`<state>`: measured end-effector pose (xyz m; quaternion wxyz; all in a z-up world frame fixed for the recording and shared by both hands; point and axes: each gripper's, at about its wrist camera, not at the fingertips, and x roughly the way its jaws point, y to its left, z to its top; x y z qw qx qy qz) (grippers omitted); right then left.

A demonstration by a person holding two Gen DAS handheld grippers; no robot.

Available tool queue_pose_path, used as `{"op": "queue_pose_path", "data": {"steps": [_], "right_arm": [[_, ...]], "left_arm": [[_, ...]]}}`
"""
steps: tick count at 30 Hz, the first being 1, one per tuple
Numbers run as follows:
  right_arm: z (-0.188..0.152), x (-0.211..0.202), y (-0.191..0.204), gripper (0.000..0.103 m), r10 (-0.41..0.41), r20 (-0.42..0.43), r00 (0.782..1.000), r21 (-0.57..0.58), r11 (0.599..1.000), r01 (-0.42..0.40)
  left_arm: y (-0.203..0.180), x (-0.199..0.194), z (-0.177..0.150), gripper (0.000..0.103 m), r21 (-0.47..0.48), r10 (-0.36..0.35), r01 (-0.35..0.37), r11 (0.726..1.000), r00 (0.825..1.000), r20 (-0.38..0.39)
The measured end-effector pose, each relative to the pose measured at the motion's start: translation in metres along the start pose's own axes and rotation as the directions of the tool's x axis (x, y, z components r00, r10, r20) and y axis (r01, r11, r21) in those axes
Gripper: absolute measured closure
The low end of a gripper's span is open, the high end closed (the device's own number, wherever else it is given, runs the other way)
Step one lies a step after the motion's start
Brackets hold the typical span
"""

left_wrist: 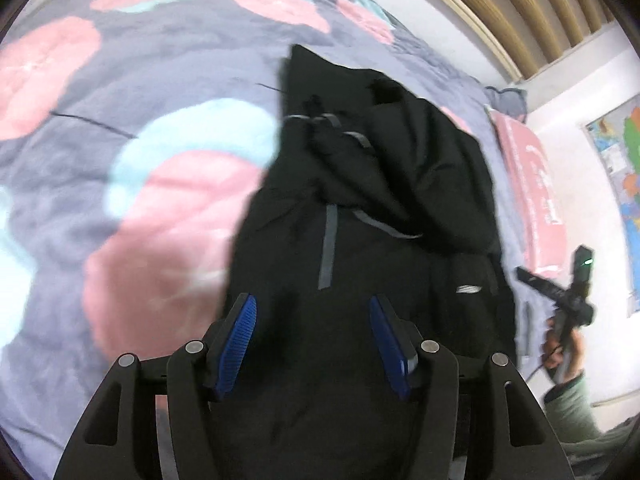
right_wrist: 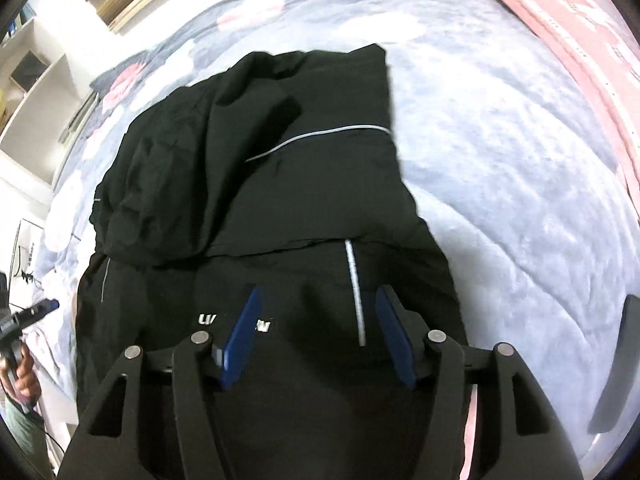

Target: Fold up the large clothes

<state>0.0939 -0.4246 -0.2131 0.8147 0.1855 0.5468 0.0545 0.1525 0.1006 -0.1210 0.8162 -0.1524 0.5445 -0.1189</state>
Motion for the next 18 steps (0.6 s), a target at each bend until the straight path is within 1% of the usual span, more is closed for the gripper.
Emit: {"op": "queue_pose_path", "data": {"steps": [1, 3, 6, 8, 11, 13, 16, 18], "right_arm": [[-0.004, -0.001, -0.005, 0.040, -0.006, 0.015, 1.000, -0.002, 1.000, 0.006], [-0.010, 0.000, -0.004, 0.040, -0.022, 0.041, 0.999, -0.017, 1.000, 0.023], [-0.025, 0.004, -0.002, 0.040, -0.044, 0.080, 0.996, -0.049, 0.998, 0.048], [-0.035, 0.007, -0.002, 0.040, -0.055, 0.096, 0.994, -0.066, 0.996, 0.062], [-0.052, 0.010, -0.006, 0.040, -0.064, 0.112, 0.992, -0.069, 0.995, 0.072], [-0.063, 0.006, -0.010, 0.040, -0.057, 0.136, 0.989, -0.066, 0.996, 0.067], [-0.086, -0.004, -0.020, 0.040, -0.073, 0.170, 0.983, -0.046, 0.996, 0.082], [-0.106, -0.017, -0.030, 0.040, -0.041, 0.198, 0.979, -0.011, 0.999, 0.044]], "left_arm": [[0.008, -0.002, -0.007, 0.042, -0.004, 0.024, -0.024, 1.000, 1.000, 0.010], [0.025, -0.003, -0.017, 0.042, -0.028, 0.023, -0.023, 0.999, 1.000, 0.015], [0.048, 0.007, -0.035, 0.042, -0.062, -0.027, 0.027, 0.998, 1.000, 0.006], [0.057, 0.013, -0.049, 0.042, -0.058, -0.050, 0.050, 0.997, 0.999, 0.003], [0.062, 0.023, -0.068, 0.042, -0.044, -0.076, 0.076, 0.996, 0.997, -0.003], [0.063, 0.029, -0.078, 0.042, -0.029, -0.070, 0.070, 0.997, 0.998, -0.008], [0.062, 0.035, -0.087, 0.042, 0.010, -0.075, 0.075, 0.997, 0.997, -0.016], [0.063, 0.034, -0.089, 0.042, 0.023, -0.085, 0.085, 0.996, 0.996, -0.003]]}}
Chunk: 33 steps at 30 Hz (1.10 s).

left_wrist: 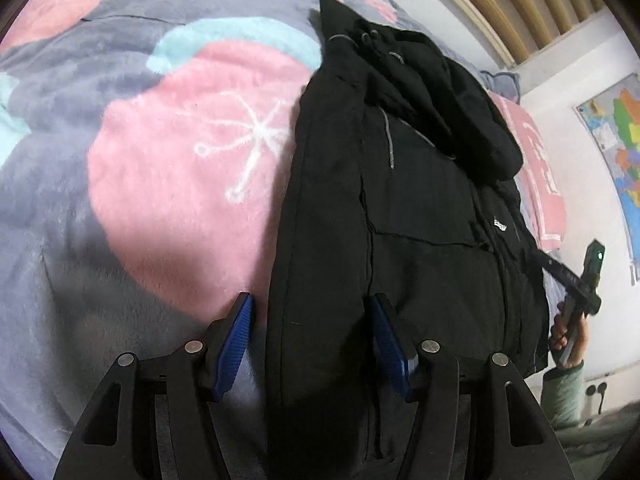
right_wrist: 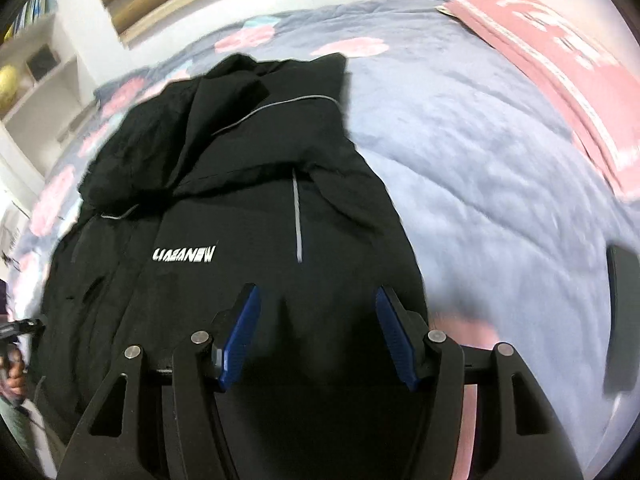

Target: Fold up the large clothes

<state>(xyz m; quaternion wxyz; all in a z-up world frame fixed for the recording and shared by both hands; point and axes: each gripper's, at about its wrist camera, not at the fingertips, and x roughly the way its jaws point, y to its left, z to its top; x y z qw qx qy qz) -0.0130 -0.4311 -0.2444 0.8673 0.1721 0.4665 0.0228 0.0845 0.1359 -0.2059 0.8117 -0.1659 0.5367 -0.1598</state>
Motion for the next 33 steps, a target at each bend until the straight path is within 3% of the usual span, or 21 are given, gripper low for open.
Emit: {"op": "queue_pose_path", "data": {"steps": [2, 5, 9, 12, 14, 16, 18, 20, 21, 24, 28, 33], "right_arm": [[-0.015, -0.016, -0.008, 0.040, 0.017, 0.024, 1.000, 0.025, 1.000, -0.018], [-0.035, -0.036, -0.019, 0.040, -0.024, 0.004, 1.000, 0.064, 0.998, 0.023], [-0.056, -0.059, -0.033, 0.039, -0.078, -0.001, 0.997, 0.073, 0.994, 0.078], [-0.070, -0.054, -0.047, 0.040, 0.000, -0.056, 0.998, 0.129, 0.992, 0.007], [-0.076, -0.042, -0.046, 0.054, 0.078, -0.089, 0.993, 0.141, 0.988, -0.065], [-0.079, -0.032, -0.036, 0.058, 0.084, -0.121, 0.989, 0.138, 0.988, -0.067], [-0.079, -0.039, -0.023, 0.061, 0.107, -0.100, 0.989, 0.119, 0.988, -0.095], [-0.076, -0.055, -0.004, 0.061, 0.148, -0.054, 0.987, 0.071, 0.987, -0.144], [-0.075, -0.059, 0.002, 0.061, 0.151, -0.052, 0.987, 0.059, 0.987, -0.148], [-0.081, -0.054, 0.001, 0.061, 0.146, -0.081, 0.986, 0.076, 0.987, -0.140], [-0.107, -0.050, -0.022, 0.060, 0.224, -0.108, 0.969, 0.181, 0.963, -0.202], [-0.134, -0.051, -0.017, 0.057, 0.245, -0.177, 0.953, 0.181, 0.960, -0.213]], "left_arm": [[0.000, -0.002, -0.003, 0.042, 0.005, -0.012, 0.012, 1.000, 1.000, 0.010], [-0.002, -0.008, -0.013, 0.043, -0.007, -0.041, 0.041, 0.999, 0.999, -0.001], [-0.025, -0.023, -0.027, 0.042, 0.064, -0.075, 0.073, 0.995, 0.997, 0.018], [-0.030, -0.015, -0.033, 0.042, 0.048, -0.076, 0.076, 0.996, 0.997, 0.004], [-0.032, -0.007, -0.032, 0.042, 0.033, -0.066, 0.066, 0.997, 0.998, -0.002], [-0.036, -0.004, -0.032, 0.042, 0.024, -0.070, 0.070, 0.997, 0.998, 0.007], [-0.045, -0.013, -0.034, 0.042, 0.052, -0.144, 0.142, 0.989, 0.989, 0.040], [-0.057, -0.031, -0.036, 0.042, 0.090, -0.268, 0.261, 0.961, 0.960, 0.082], [-0.060, -0.035, -0.037, 0.042, 0.094, -0.296, 0.288, 0.953, 0.951, 0.089], [-0.060, -0.029, -0.042, 0.042, 0.076, -0.265, 0.260, 0.963, 0.961, 0.072], [-0.036, -0.018, -0.069, 0.043, -0.008, -0.292, 0.293, 0.956, 0.955, 0.044], [-0.034, -0.027, -0.099, 0.043, -0.019, -0.262, 0.264, 0.964, 0.962, 0.072]]}}
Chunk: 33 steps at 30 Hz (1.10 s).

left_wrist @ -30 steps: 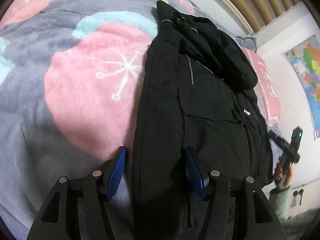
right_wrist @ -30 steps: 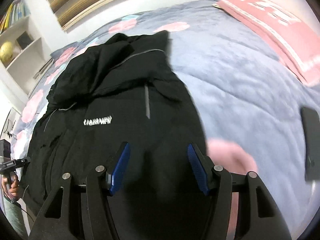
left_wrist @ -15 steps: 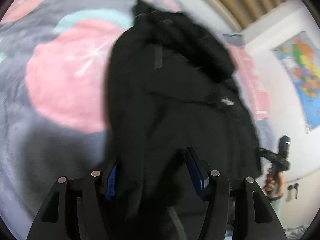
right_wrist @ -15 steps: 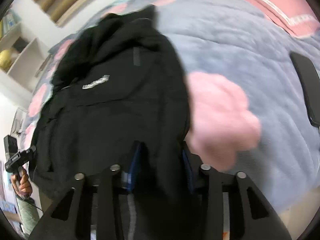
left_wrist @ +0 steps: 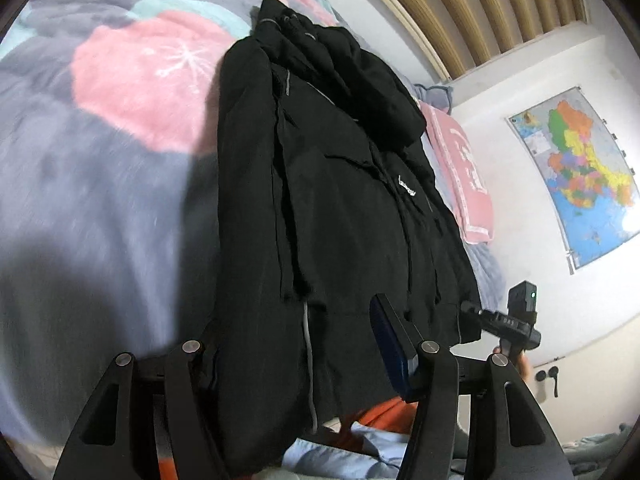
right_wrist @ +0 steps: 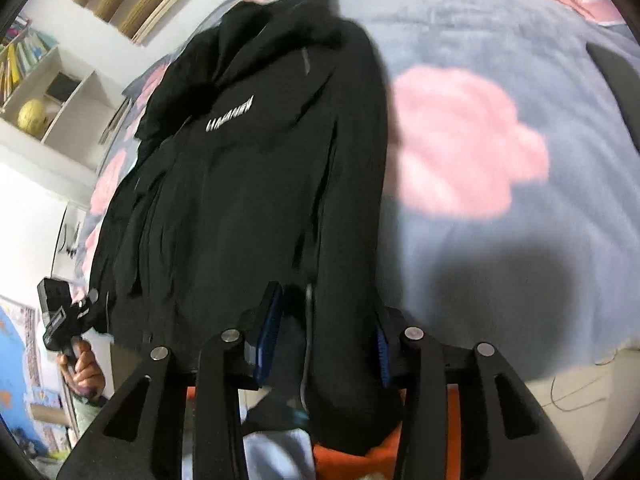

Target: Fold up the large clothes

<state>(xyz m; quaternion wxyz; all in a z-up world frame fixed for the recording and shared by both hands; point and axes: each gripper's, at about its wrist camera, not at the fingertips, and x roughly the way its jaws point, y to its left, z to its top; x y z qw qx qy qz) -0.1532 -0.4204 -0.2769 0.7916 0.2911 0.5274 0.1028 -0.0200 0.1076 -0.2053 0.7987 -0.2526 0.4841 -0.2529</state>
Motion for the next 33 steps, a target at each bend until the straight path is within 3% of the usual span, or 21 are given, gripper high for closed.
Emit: {"op": "queue_pose_path", "data": {"steps": [3, 5, 6, 9, 16, 33], "right_arm": [[-0.003, -0.003, 0.015, 0.060, -0.003, 0.025, 1.000, -0.050, 0.999, 0.004], [0.003, -0.007, 0.023, 0.079, -0.005, 0.050, 0.999, -0.073, 0.997, 0.009], [0.005, -0.010, 0.026, 0.079, 0.009, 0.064, 0.998, -0.080, 0.997, -0.004], [0.015, -0.028, 0.033, 0.082, 0.047, 0.111, 0.993, -0.103, 0.994, -0.035], [0.052, -0.059, 0.038, 0.082, 0.102, 0.197, 0.975, -0.115, 0.990, -0.080], [0.128, -0.091, 0.051, 0.082, 0.124, 0.299, 0.946, -0.136, 0.987, -0.086]], "left_arm": [[-0.007, 0.006, 0.001, 0.043, 0.000, 0.046, -0.046, 0.999, 0.999, 0.013], [-0.018, 0.011, 0.004, 0.067, 0.031, 0.117, -0.117, 0.993, 0.993, 0.028], [-0.023, 0.011, 0.006, 0.088, 0.046, 0.131, -0.133, 0.990, 0.991, 0.036], [-0.030, -0.004, 0.016, 0.088, 0.056, 0.080, -0.085, 0.995, 0.993, 0.088], [-0.053, -0.037, 0.055, 0.088, 0.108, -0.021, 0.000, 0.994, 0.981, 0.195], [-0.082, -0.051, 0.133, 0.088, 0.184, -0.060, 0.009, 0.983, 0.960, 0.275]]}}
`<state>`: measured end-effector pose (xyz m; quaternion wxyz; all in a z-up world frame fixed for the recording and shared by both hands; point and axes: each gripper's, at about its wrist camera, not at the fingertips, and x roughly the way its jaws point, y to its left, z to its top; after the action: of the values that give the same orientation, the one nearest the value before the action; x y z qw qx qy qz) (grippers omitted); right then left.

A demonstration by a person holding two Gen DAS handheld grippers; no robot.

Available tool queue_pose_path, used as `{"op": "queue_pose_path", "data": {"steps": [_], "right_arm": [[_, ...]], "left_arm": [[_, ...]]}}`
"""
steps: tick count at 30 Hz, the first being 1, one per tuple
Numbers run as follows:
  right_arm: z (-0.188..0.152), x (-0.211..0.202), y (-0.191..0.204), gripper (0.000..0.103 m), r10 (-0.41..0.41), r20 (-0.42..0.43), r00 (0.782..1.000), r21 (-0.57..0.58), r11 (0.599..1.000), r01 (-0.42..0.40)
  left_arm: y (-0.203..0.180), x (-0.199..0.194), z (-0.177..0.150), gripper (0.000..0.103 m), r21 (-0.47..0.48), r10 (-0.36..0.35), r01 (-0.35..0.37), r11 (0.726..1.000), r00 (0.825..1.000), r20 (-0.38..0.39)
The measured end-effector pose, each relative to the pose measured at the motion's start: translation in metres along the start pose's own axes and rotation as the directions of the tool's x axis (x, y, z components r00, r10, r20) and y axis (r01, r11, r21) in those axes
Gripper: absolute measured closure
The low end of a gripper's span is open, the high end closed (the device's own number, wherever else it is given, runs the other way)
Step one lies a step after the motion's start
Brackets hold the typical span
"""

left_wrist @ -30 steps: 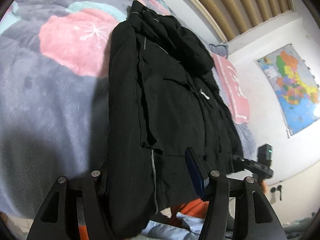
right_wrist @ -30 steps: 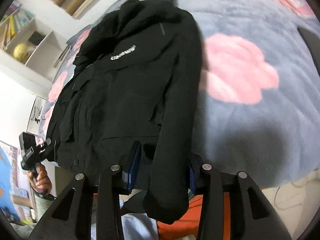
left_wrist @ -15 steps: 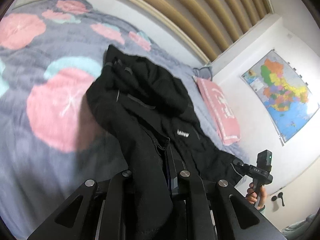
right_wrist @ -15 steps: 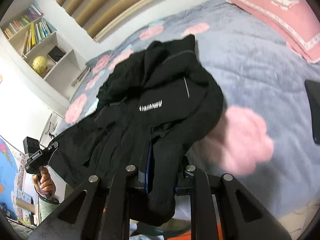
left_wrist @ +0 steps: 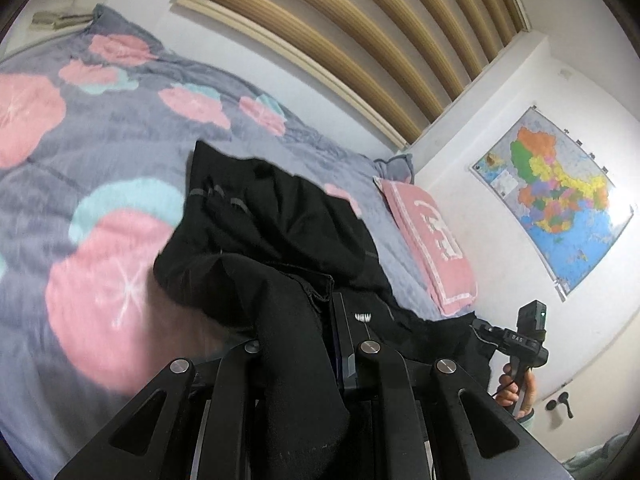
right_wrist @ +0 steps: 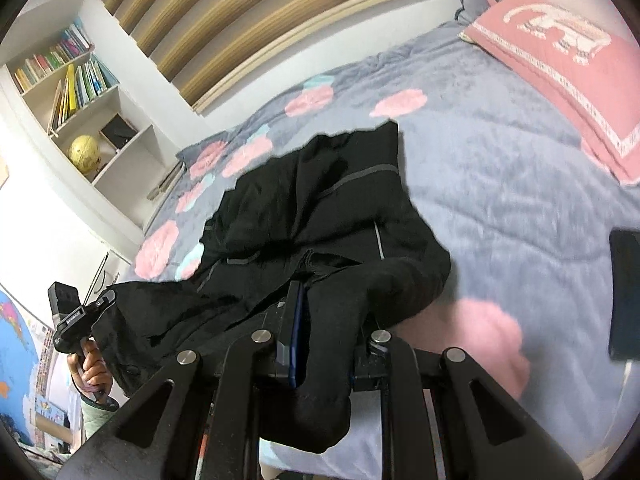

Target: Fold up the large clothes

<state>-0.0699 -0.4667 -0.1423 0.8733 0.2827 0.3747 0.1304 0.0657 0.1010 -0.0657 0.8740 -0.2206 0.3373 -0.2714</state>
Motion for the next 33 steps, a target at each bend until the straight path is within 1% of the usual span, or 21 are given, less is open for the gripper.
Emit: {"op": "queue_pose_path", "data": {"steps": [3, 6, 8, 10, 13, 17, 20, 22, 25, 27, 28, 29, 30, 31, 33], "right_arm": [[0.026, 0.000, 0.003, 0.082, 0.006, 0.034, 0.999, 0.003, 1.000, -0.006], [0.066, 0.008, 0.006, 0.082, 0.011, 0.084, 0.996, 0.014, 1.000, -0.012], [0.088, 0.017, 0.012, 0.082, -0.001, 0.106, 0.994, 0.015, 1.000, -0.001], [0.115, 0.035, 0.015, 0.082, -0.027, 0.133, 0.991, 0.010, 1.000, 0.026], [0.143, 0.063, 0.012, 0.082, -0.058, 0.141, 0.988, 0.036, 0.998, 0.054], [0.176, 0.116, -0.008, 0.082, -0.124, 0.139, 0.983, 0.094, 0.989, 0.112], [0.188, 0.159, -0.025, 0.082, -0.184, 0.121, 0.976, 0.106, 0.980, 0.171], [0.192, 0.201, -0.040, 0.082, -0.239, 0.064, 0.969, 0.114, 0.966, 0.231], [0.186, 0.248, -0.058, 0.082, -0.289, -0.001, 0.957, 0.099, 0.953, 0.288], [0.178, 0.278, -0.070, 0.083, -0.314, -0.054, 0.948, 0.090, 0.944, 0.318], [0.171, 0.298, -0.077, 0.085, -0.323, -0.089, 0.942, 0.080, 0.941, 0.330], [0.167, 0.307, -0.081, 0.085, -0.326, -0.100, 0.940, 0.073, 0.940, 0.334], [0.164, 0.314, -0.084, 0.085, -0.331, -0.100, 0.938, 0.065, 0.939, 0.338], [0.163, 0.318, -0.087, 0.085, -0.329, -0.092, 0.940, 0.068, 0.940, 0.335], [0.161, 0.320, -0.090, 0.085, -0.320, -0.083, 0.944, 0.077, 0.942, 0.326]], "left_arm": [[0.000, 0.006, 0.022, 0.087, 0.002, 0.004, -0.004, 1.000, 0.999, 0.032], [0.006, 0.018, 0.051, 0.087, -0.035, 0.010, -0.007, 0.999, 0.997, 0.074], [0.011, 0.031, 0.074, 0.087, -0.043, 0.032, -0.027, 0.999, 0.993, 0.111], [0.012, 0.044, 0.090, 0.086, -0.042, 0.063, -0.058, 0.997, 0.988, 0.140], [0.019, 0.072, 0.113, 0.086, -0.050, 0.112, -0.105, 0.993, 0.980, 0.163], [0.037, 0.118, 0.136, 0.086, -0.070, 0.180, -0.171, 0.983, 0.971, 0.160], [0.061, 0.159, 0.147, 0.084, -0.095, 0.254, -0.243, 0.966, 0.958, 0.133], [0.078, 0.192, 0.149, 0.084, -0.099, 0.312, -0.303, 0.948, 0.946, 0.092], [0.106, 0.239, 0.141, 0.083, -0.115, 0.381, -0.377, 0.919, 0.925, 0.015], [0.126, 0.263, 0.135, 0.082, -0.139, 0.391, -0.393, 0.909, 0.920, -0.043], [0.132, 0.271, 0.133, 0.081, -0.148, 0.385, -0.391, 0.908, 0.920, -0.065], [0.139, 0.276, 0.132, 0.081, -0.161, 0.373, -0.381, 0.911, 0.925, -0.078], [0.145, 0.279, 0.131, 0.080, -0.173, 0.358, -0.367, 0.914, 0.930, -0.080], [0.147, 0.281, 0.130, 0.080, -0.175, 0.355, -0.364, 0.915, 0.931, -0.083], [0.147, 0.285, 0.128, 0.080, -0.153, 0.364, -0.374, 0.915, 0.927, -0.089]]}}
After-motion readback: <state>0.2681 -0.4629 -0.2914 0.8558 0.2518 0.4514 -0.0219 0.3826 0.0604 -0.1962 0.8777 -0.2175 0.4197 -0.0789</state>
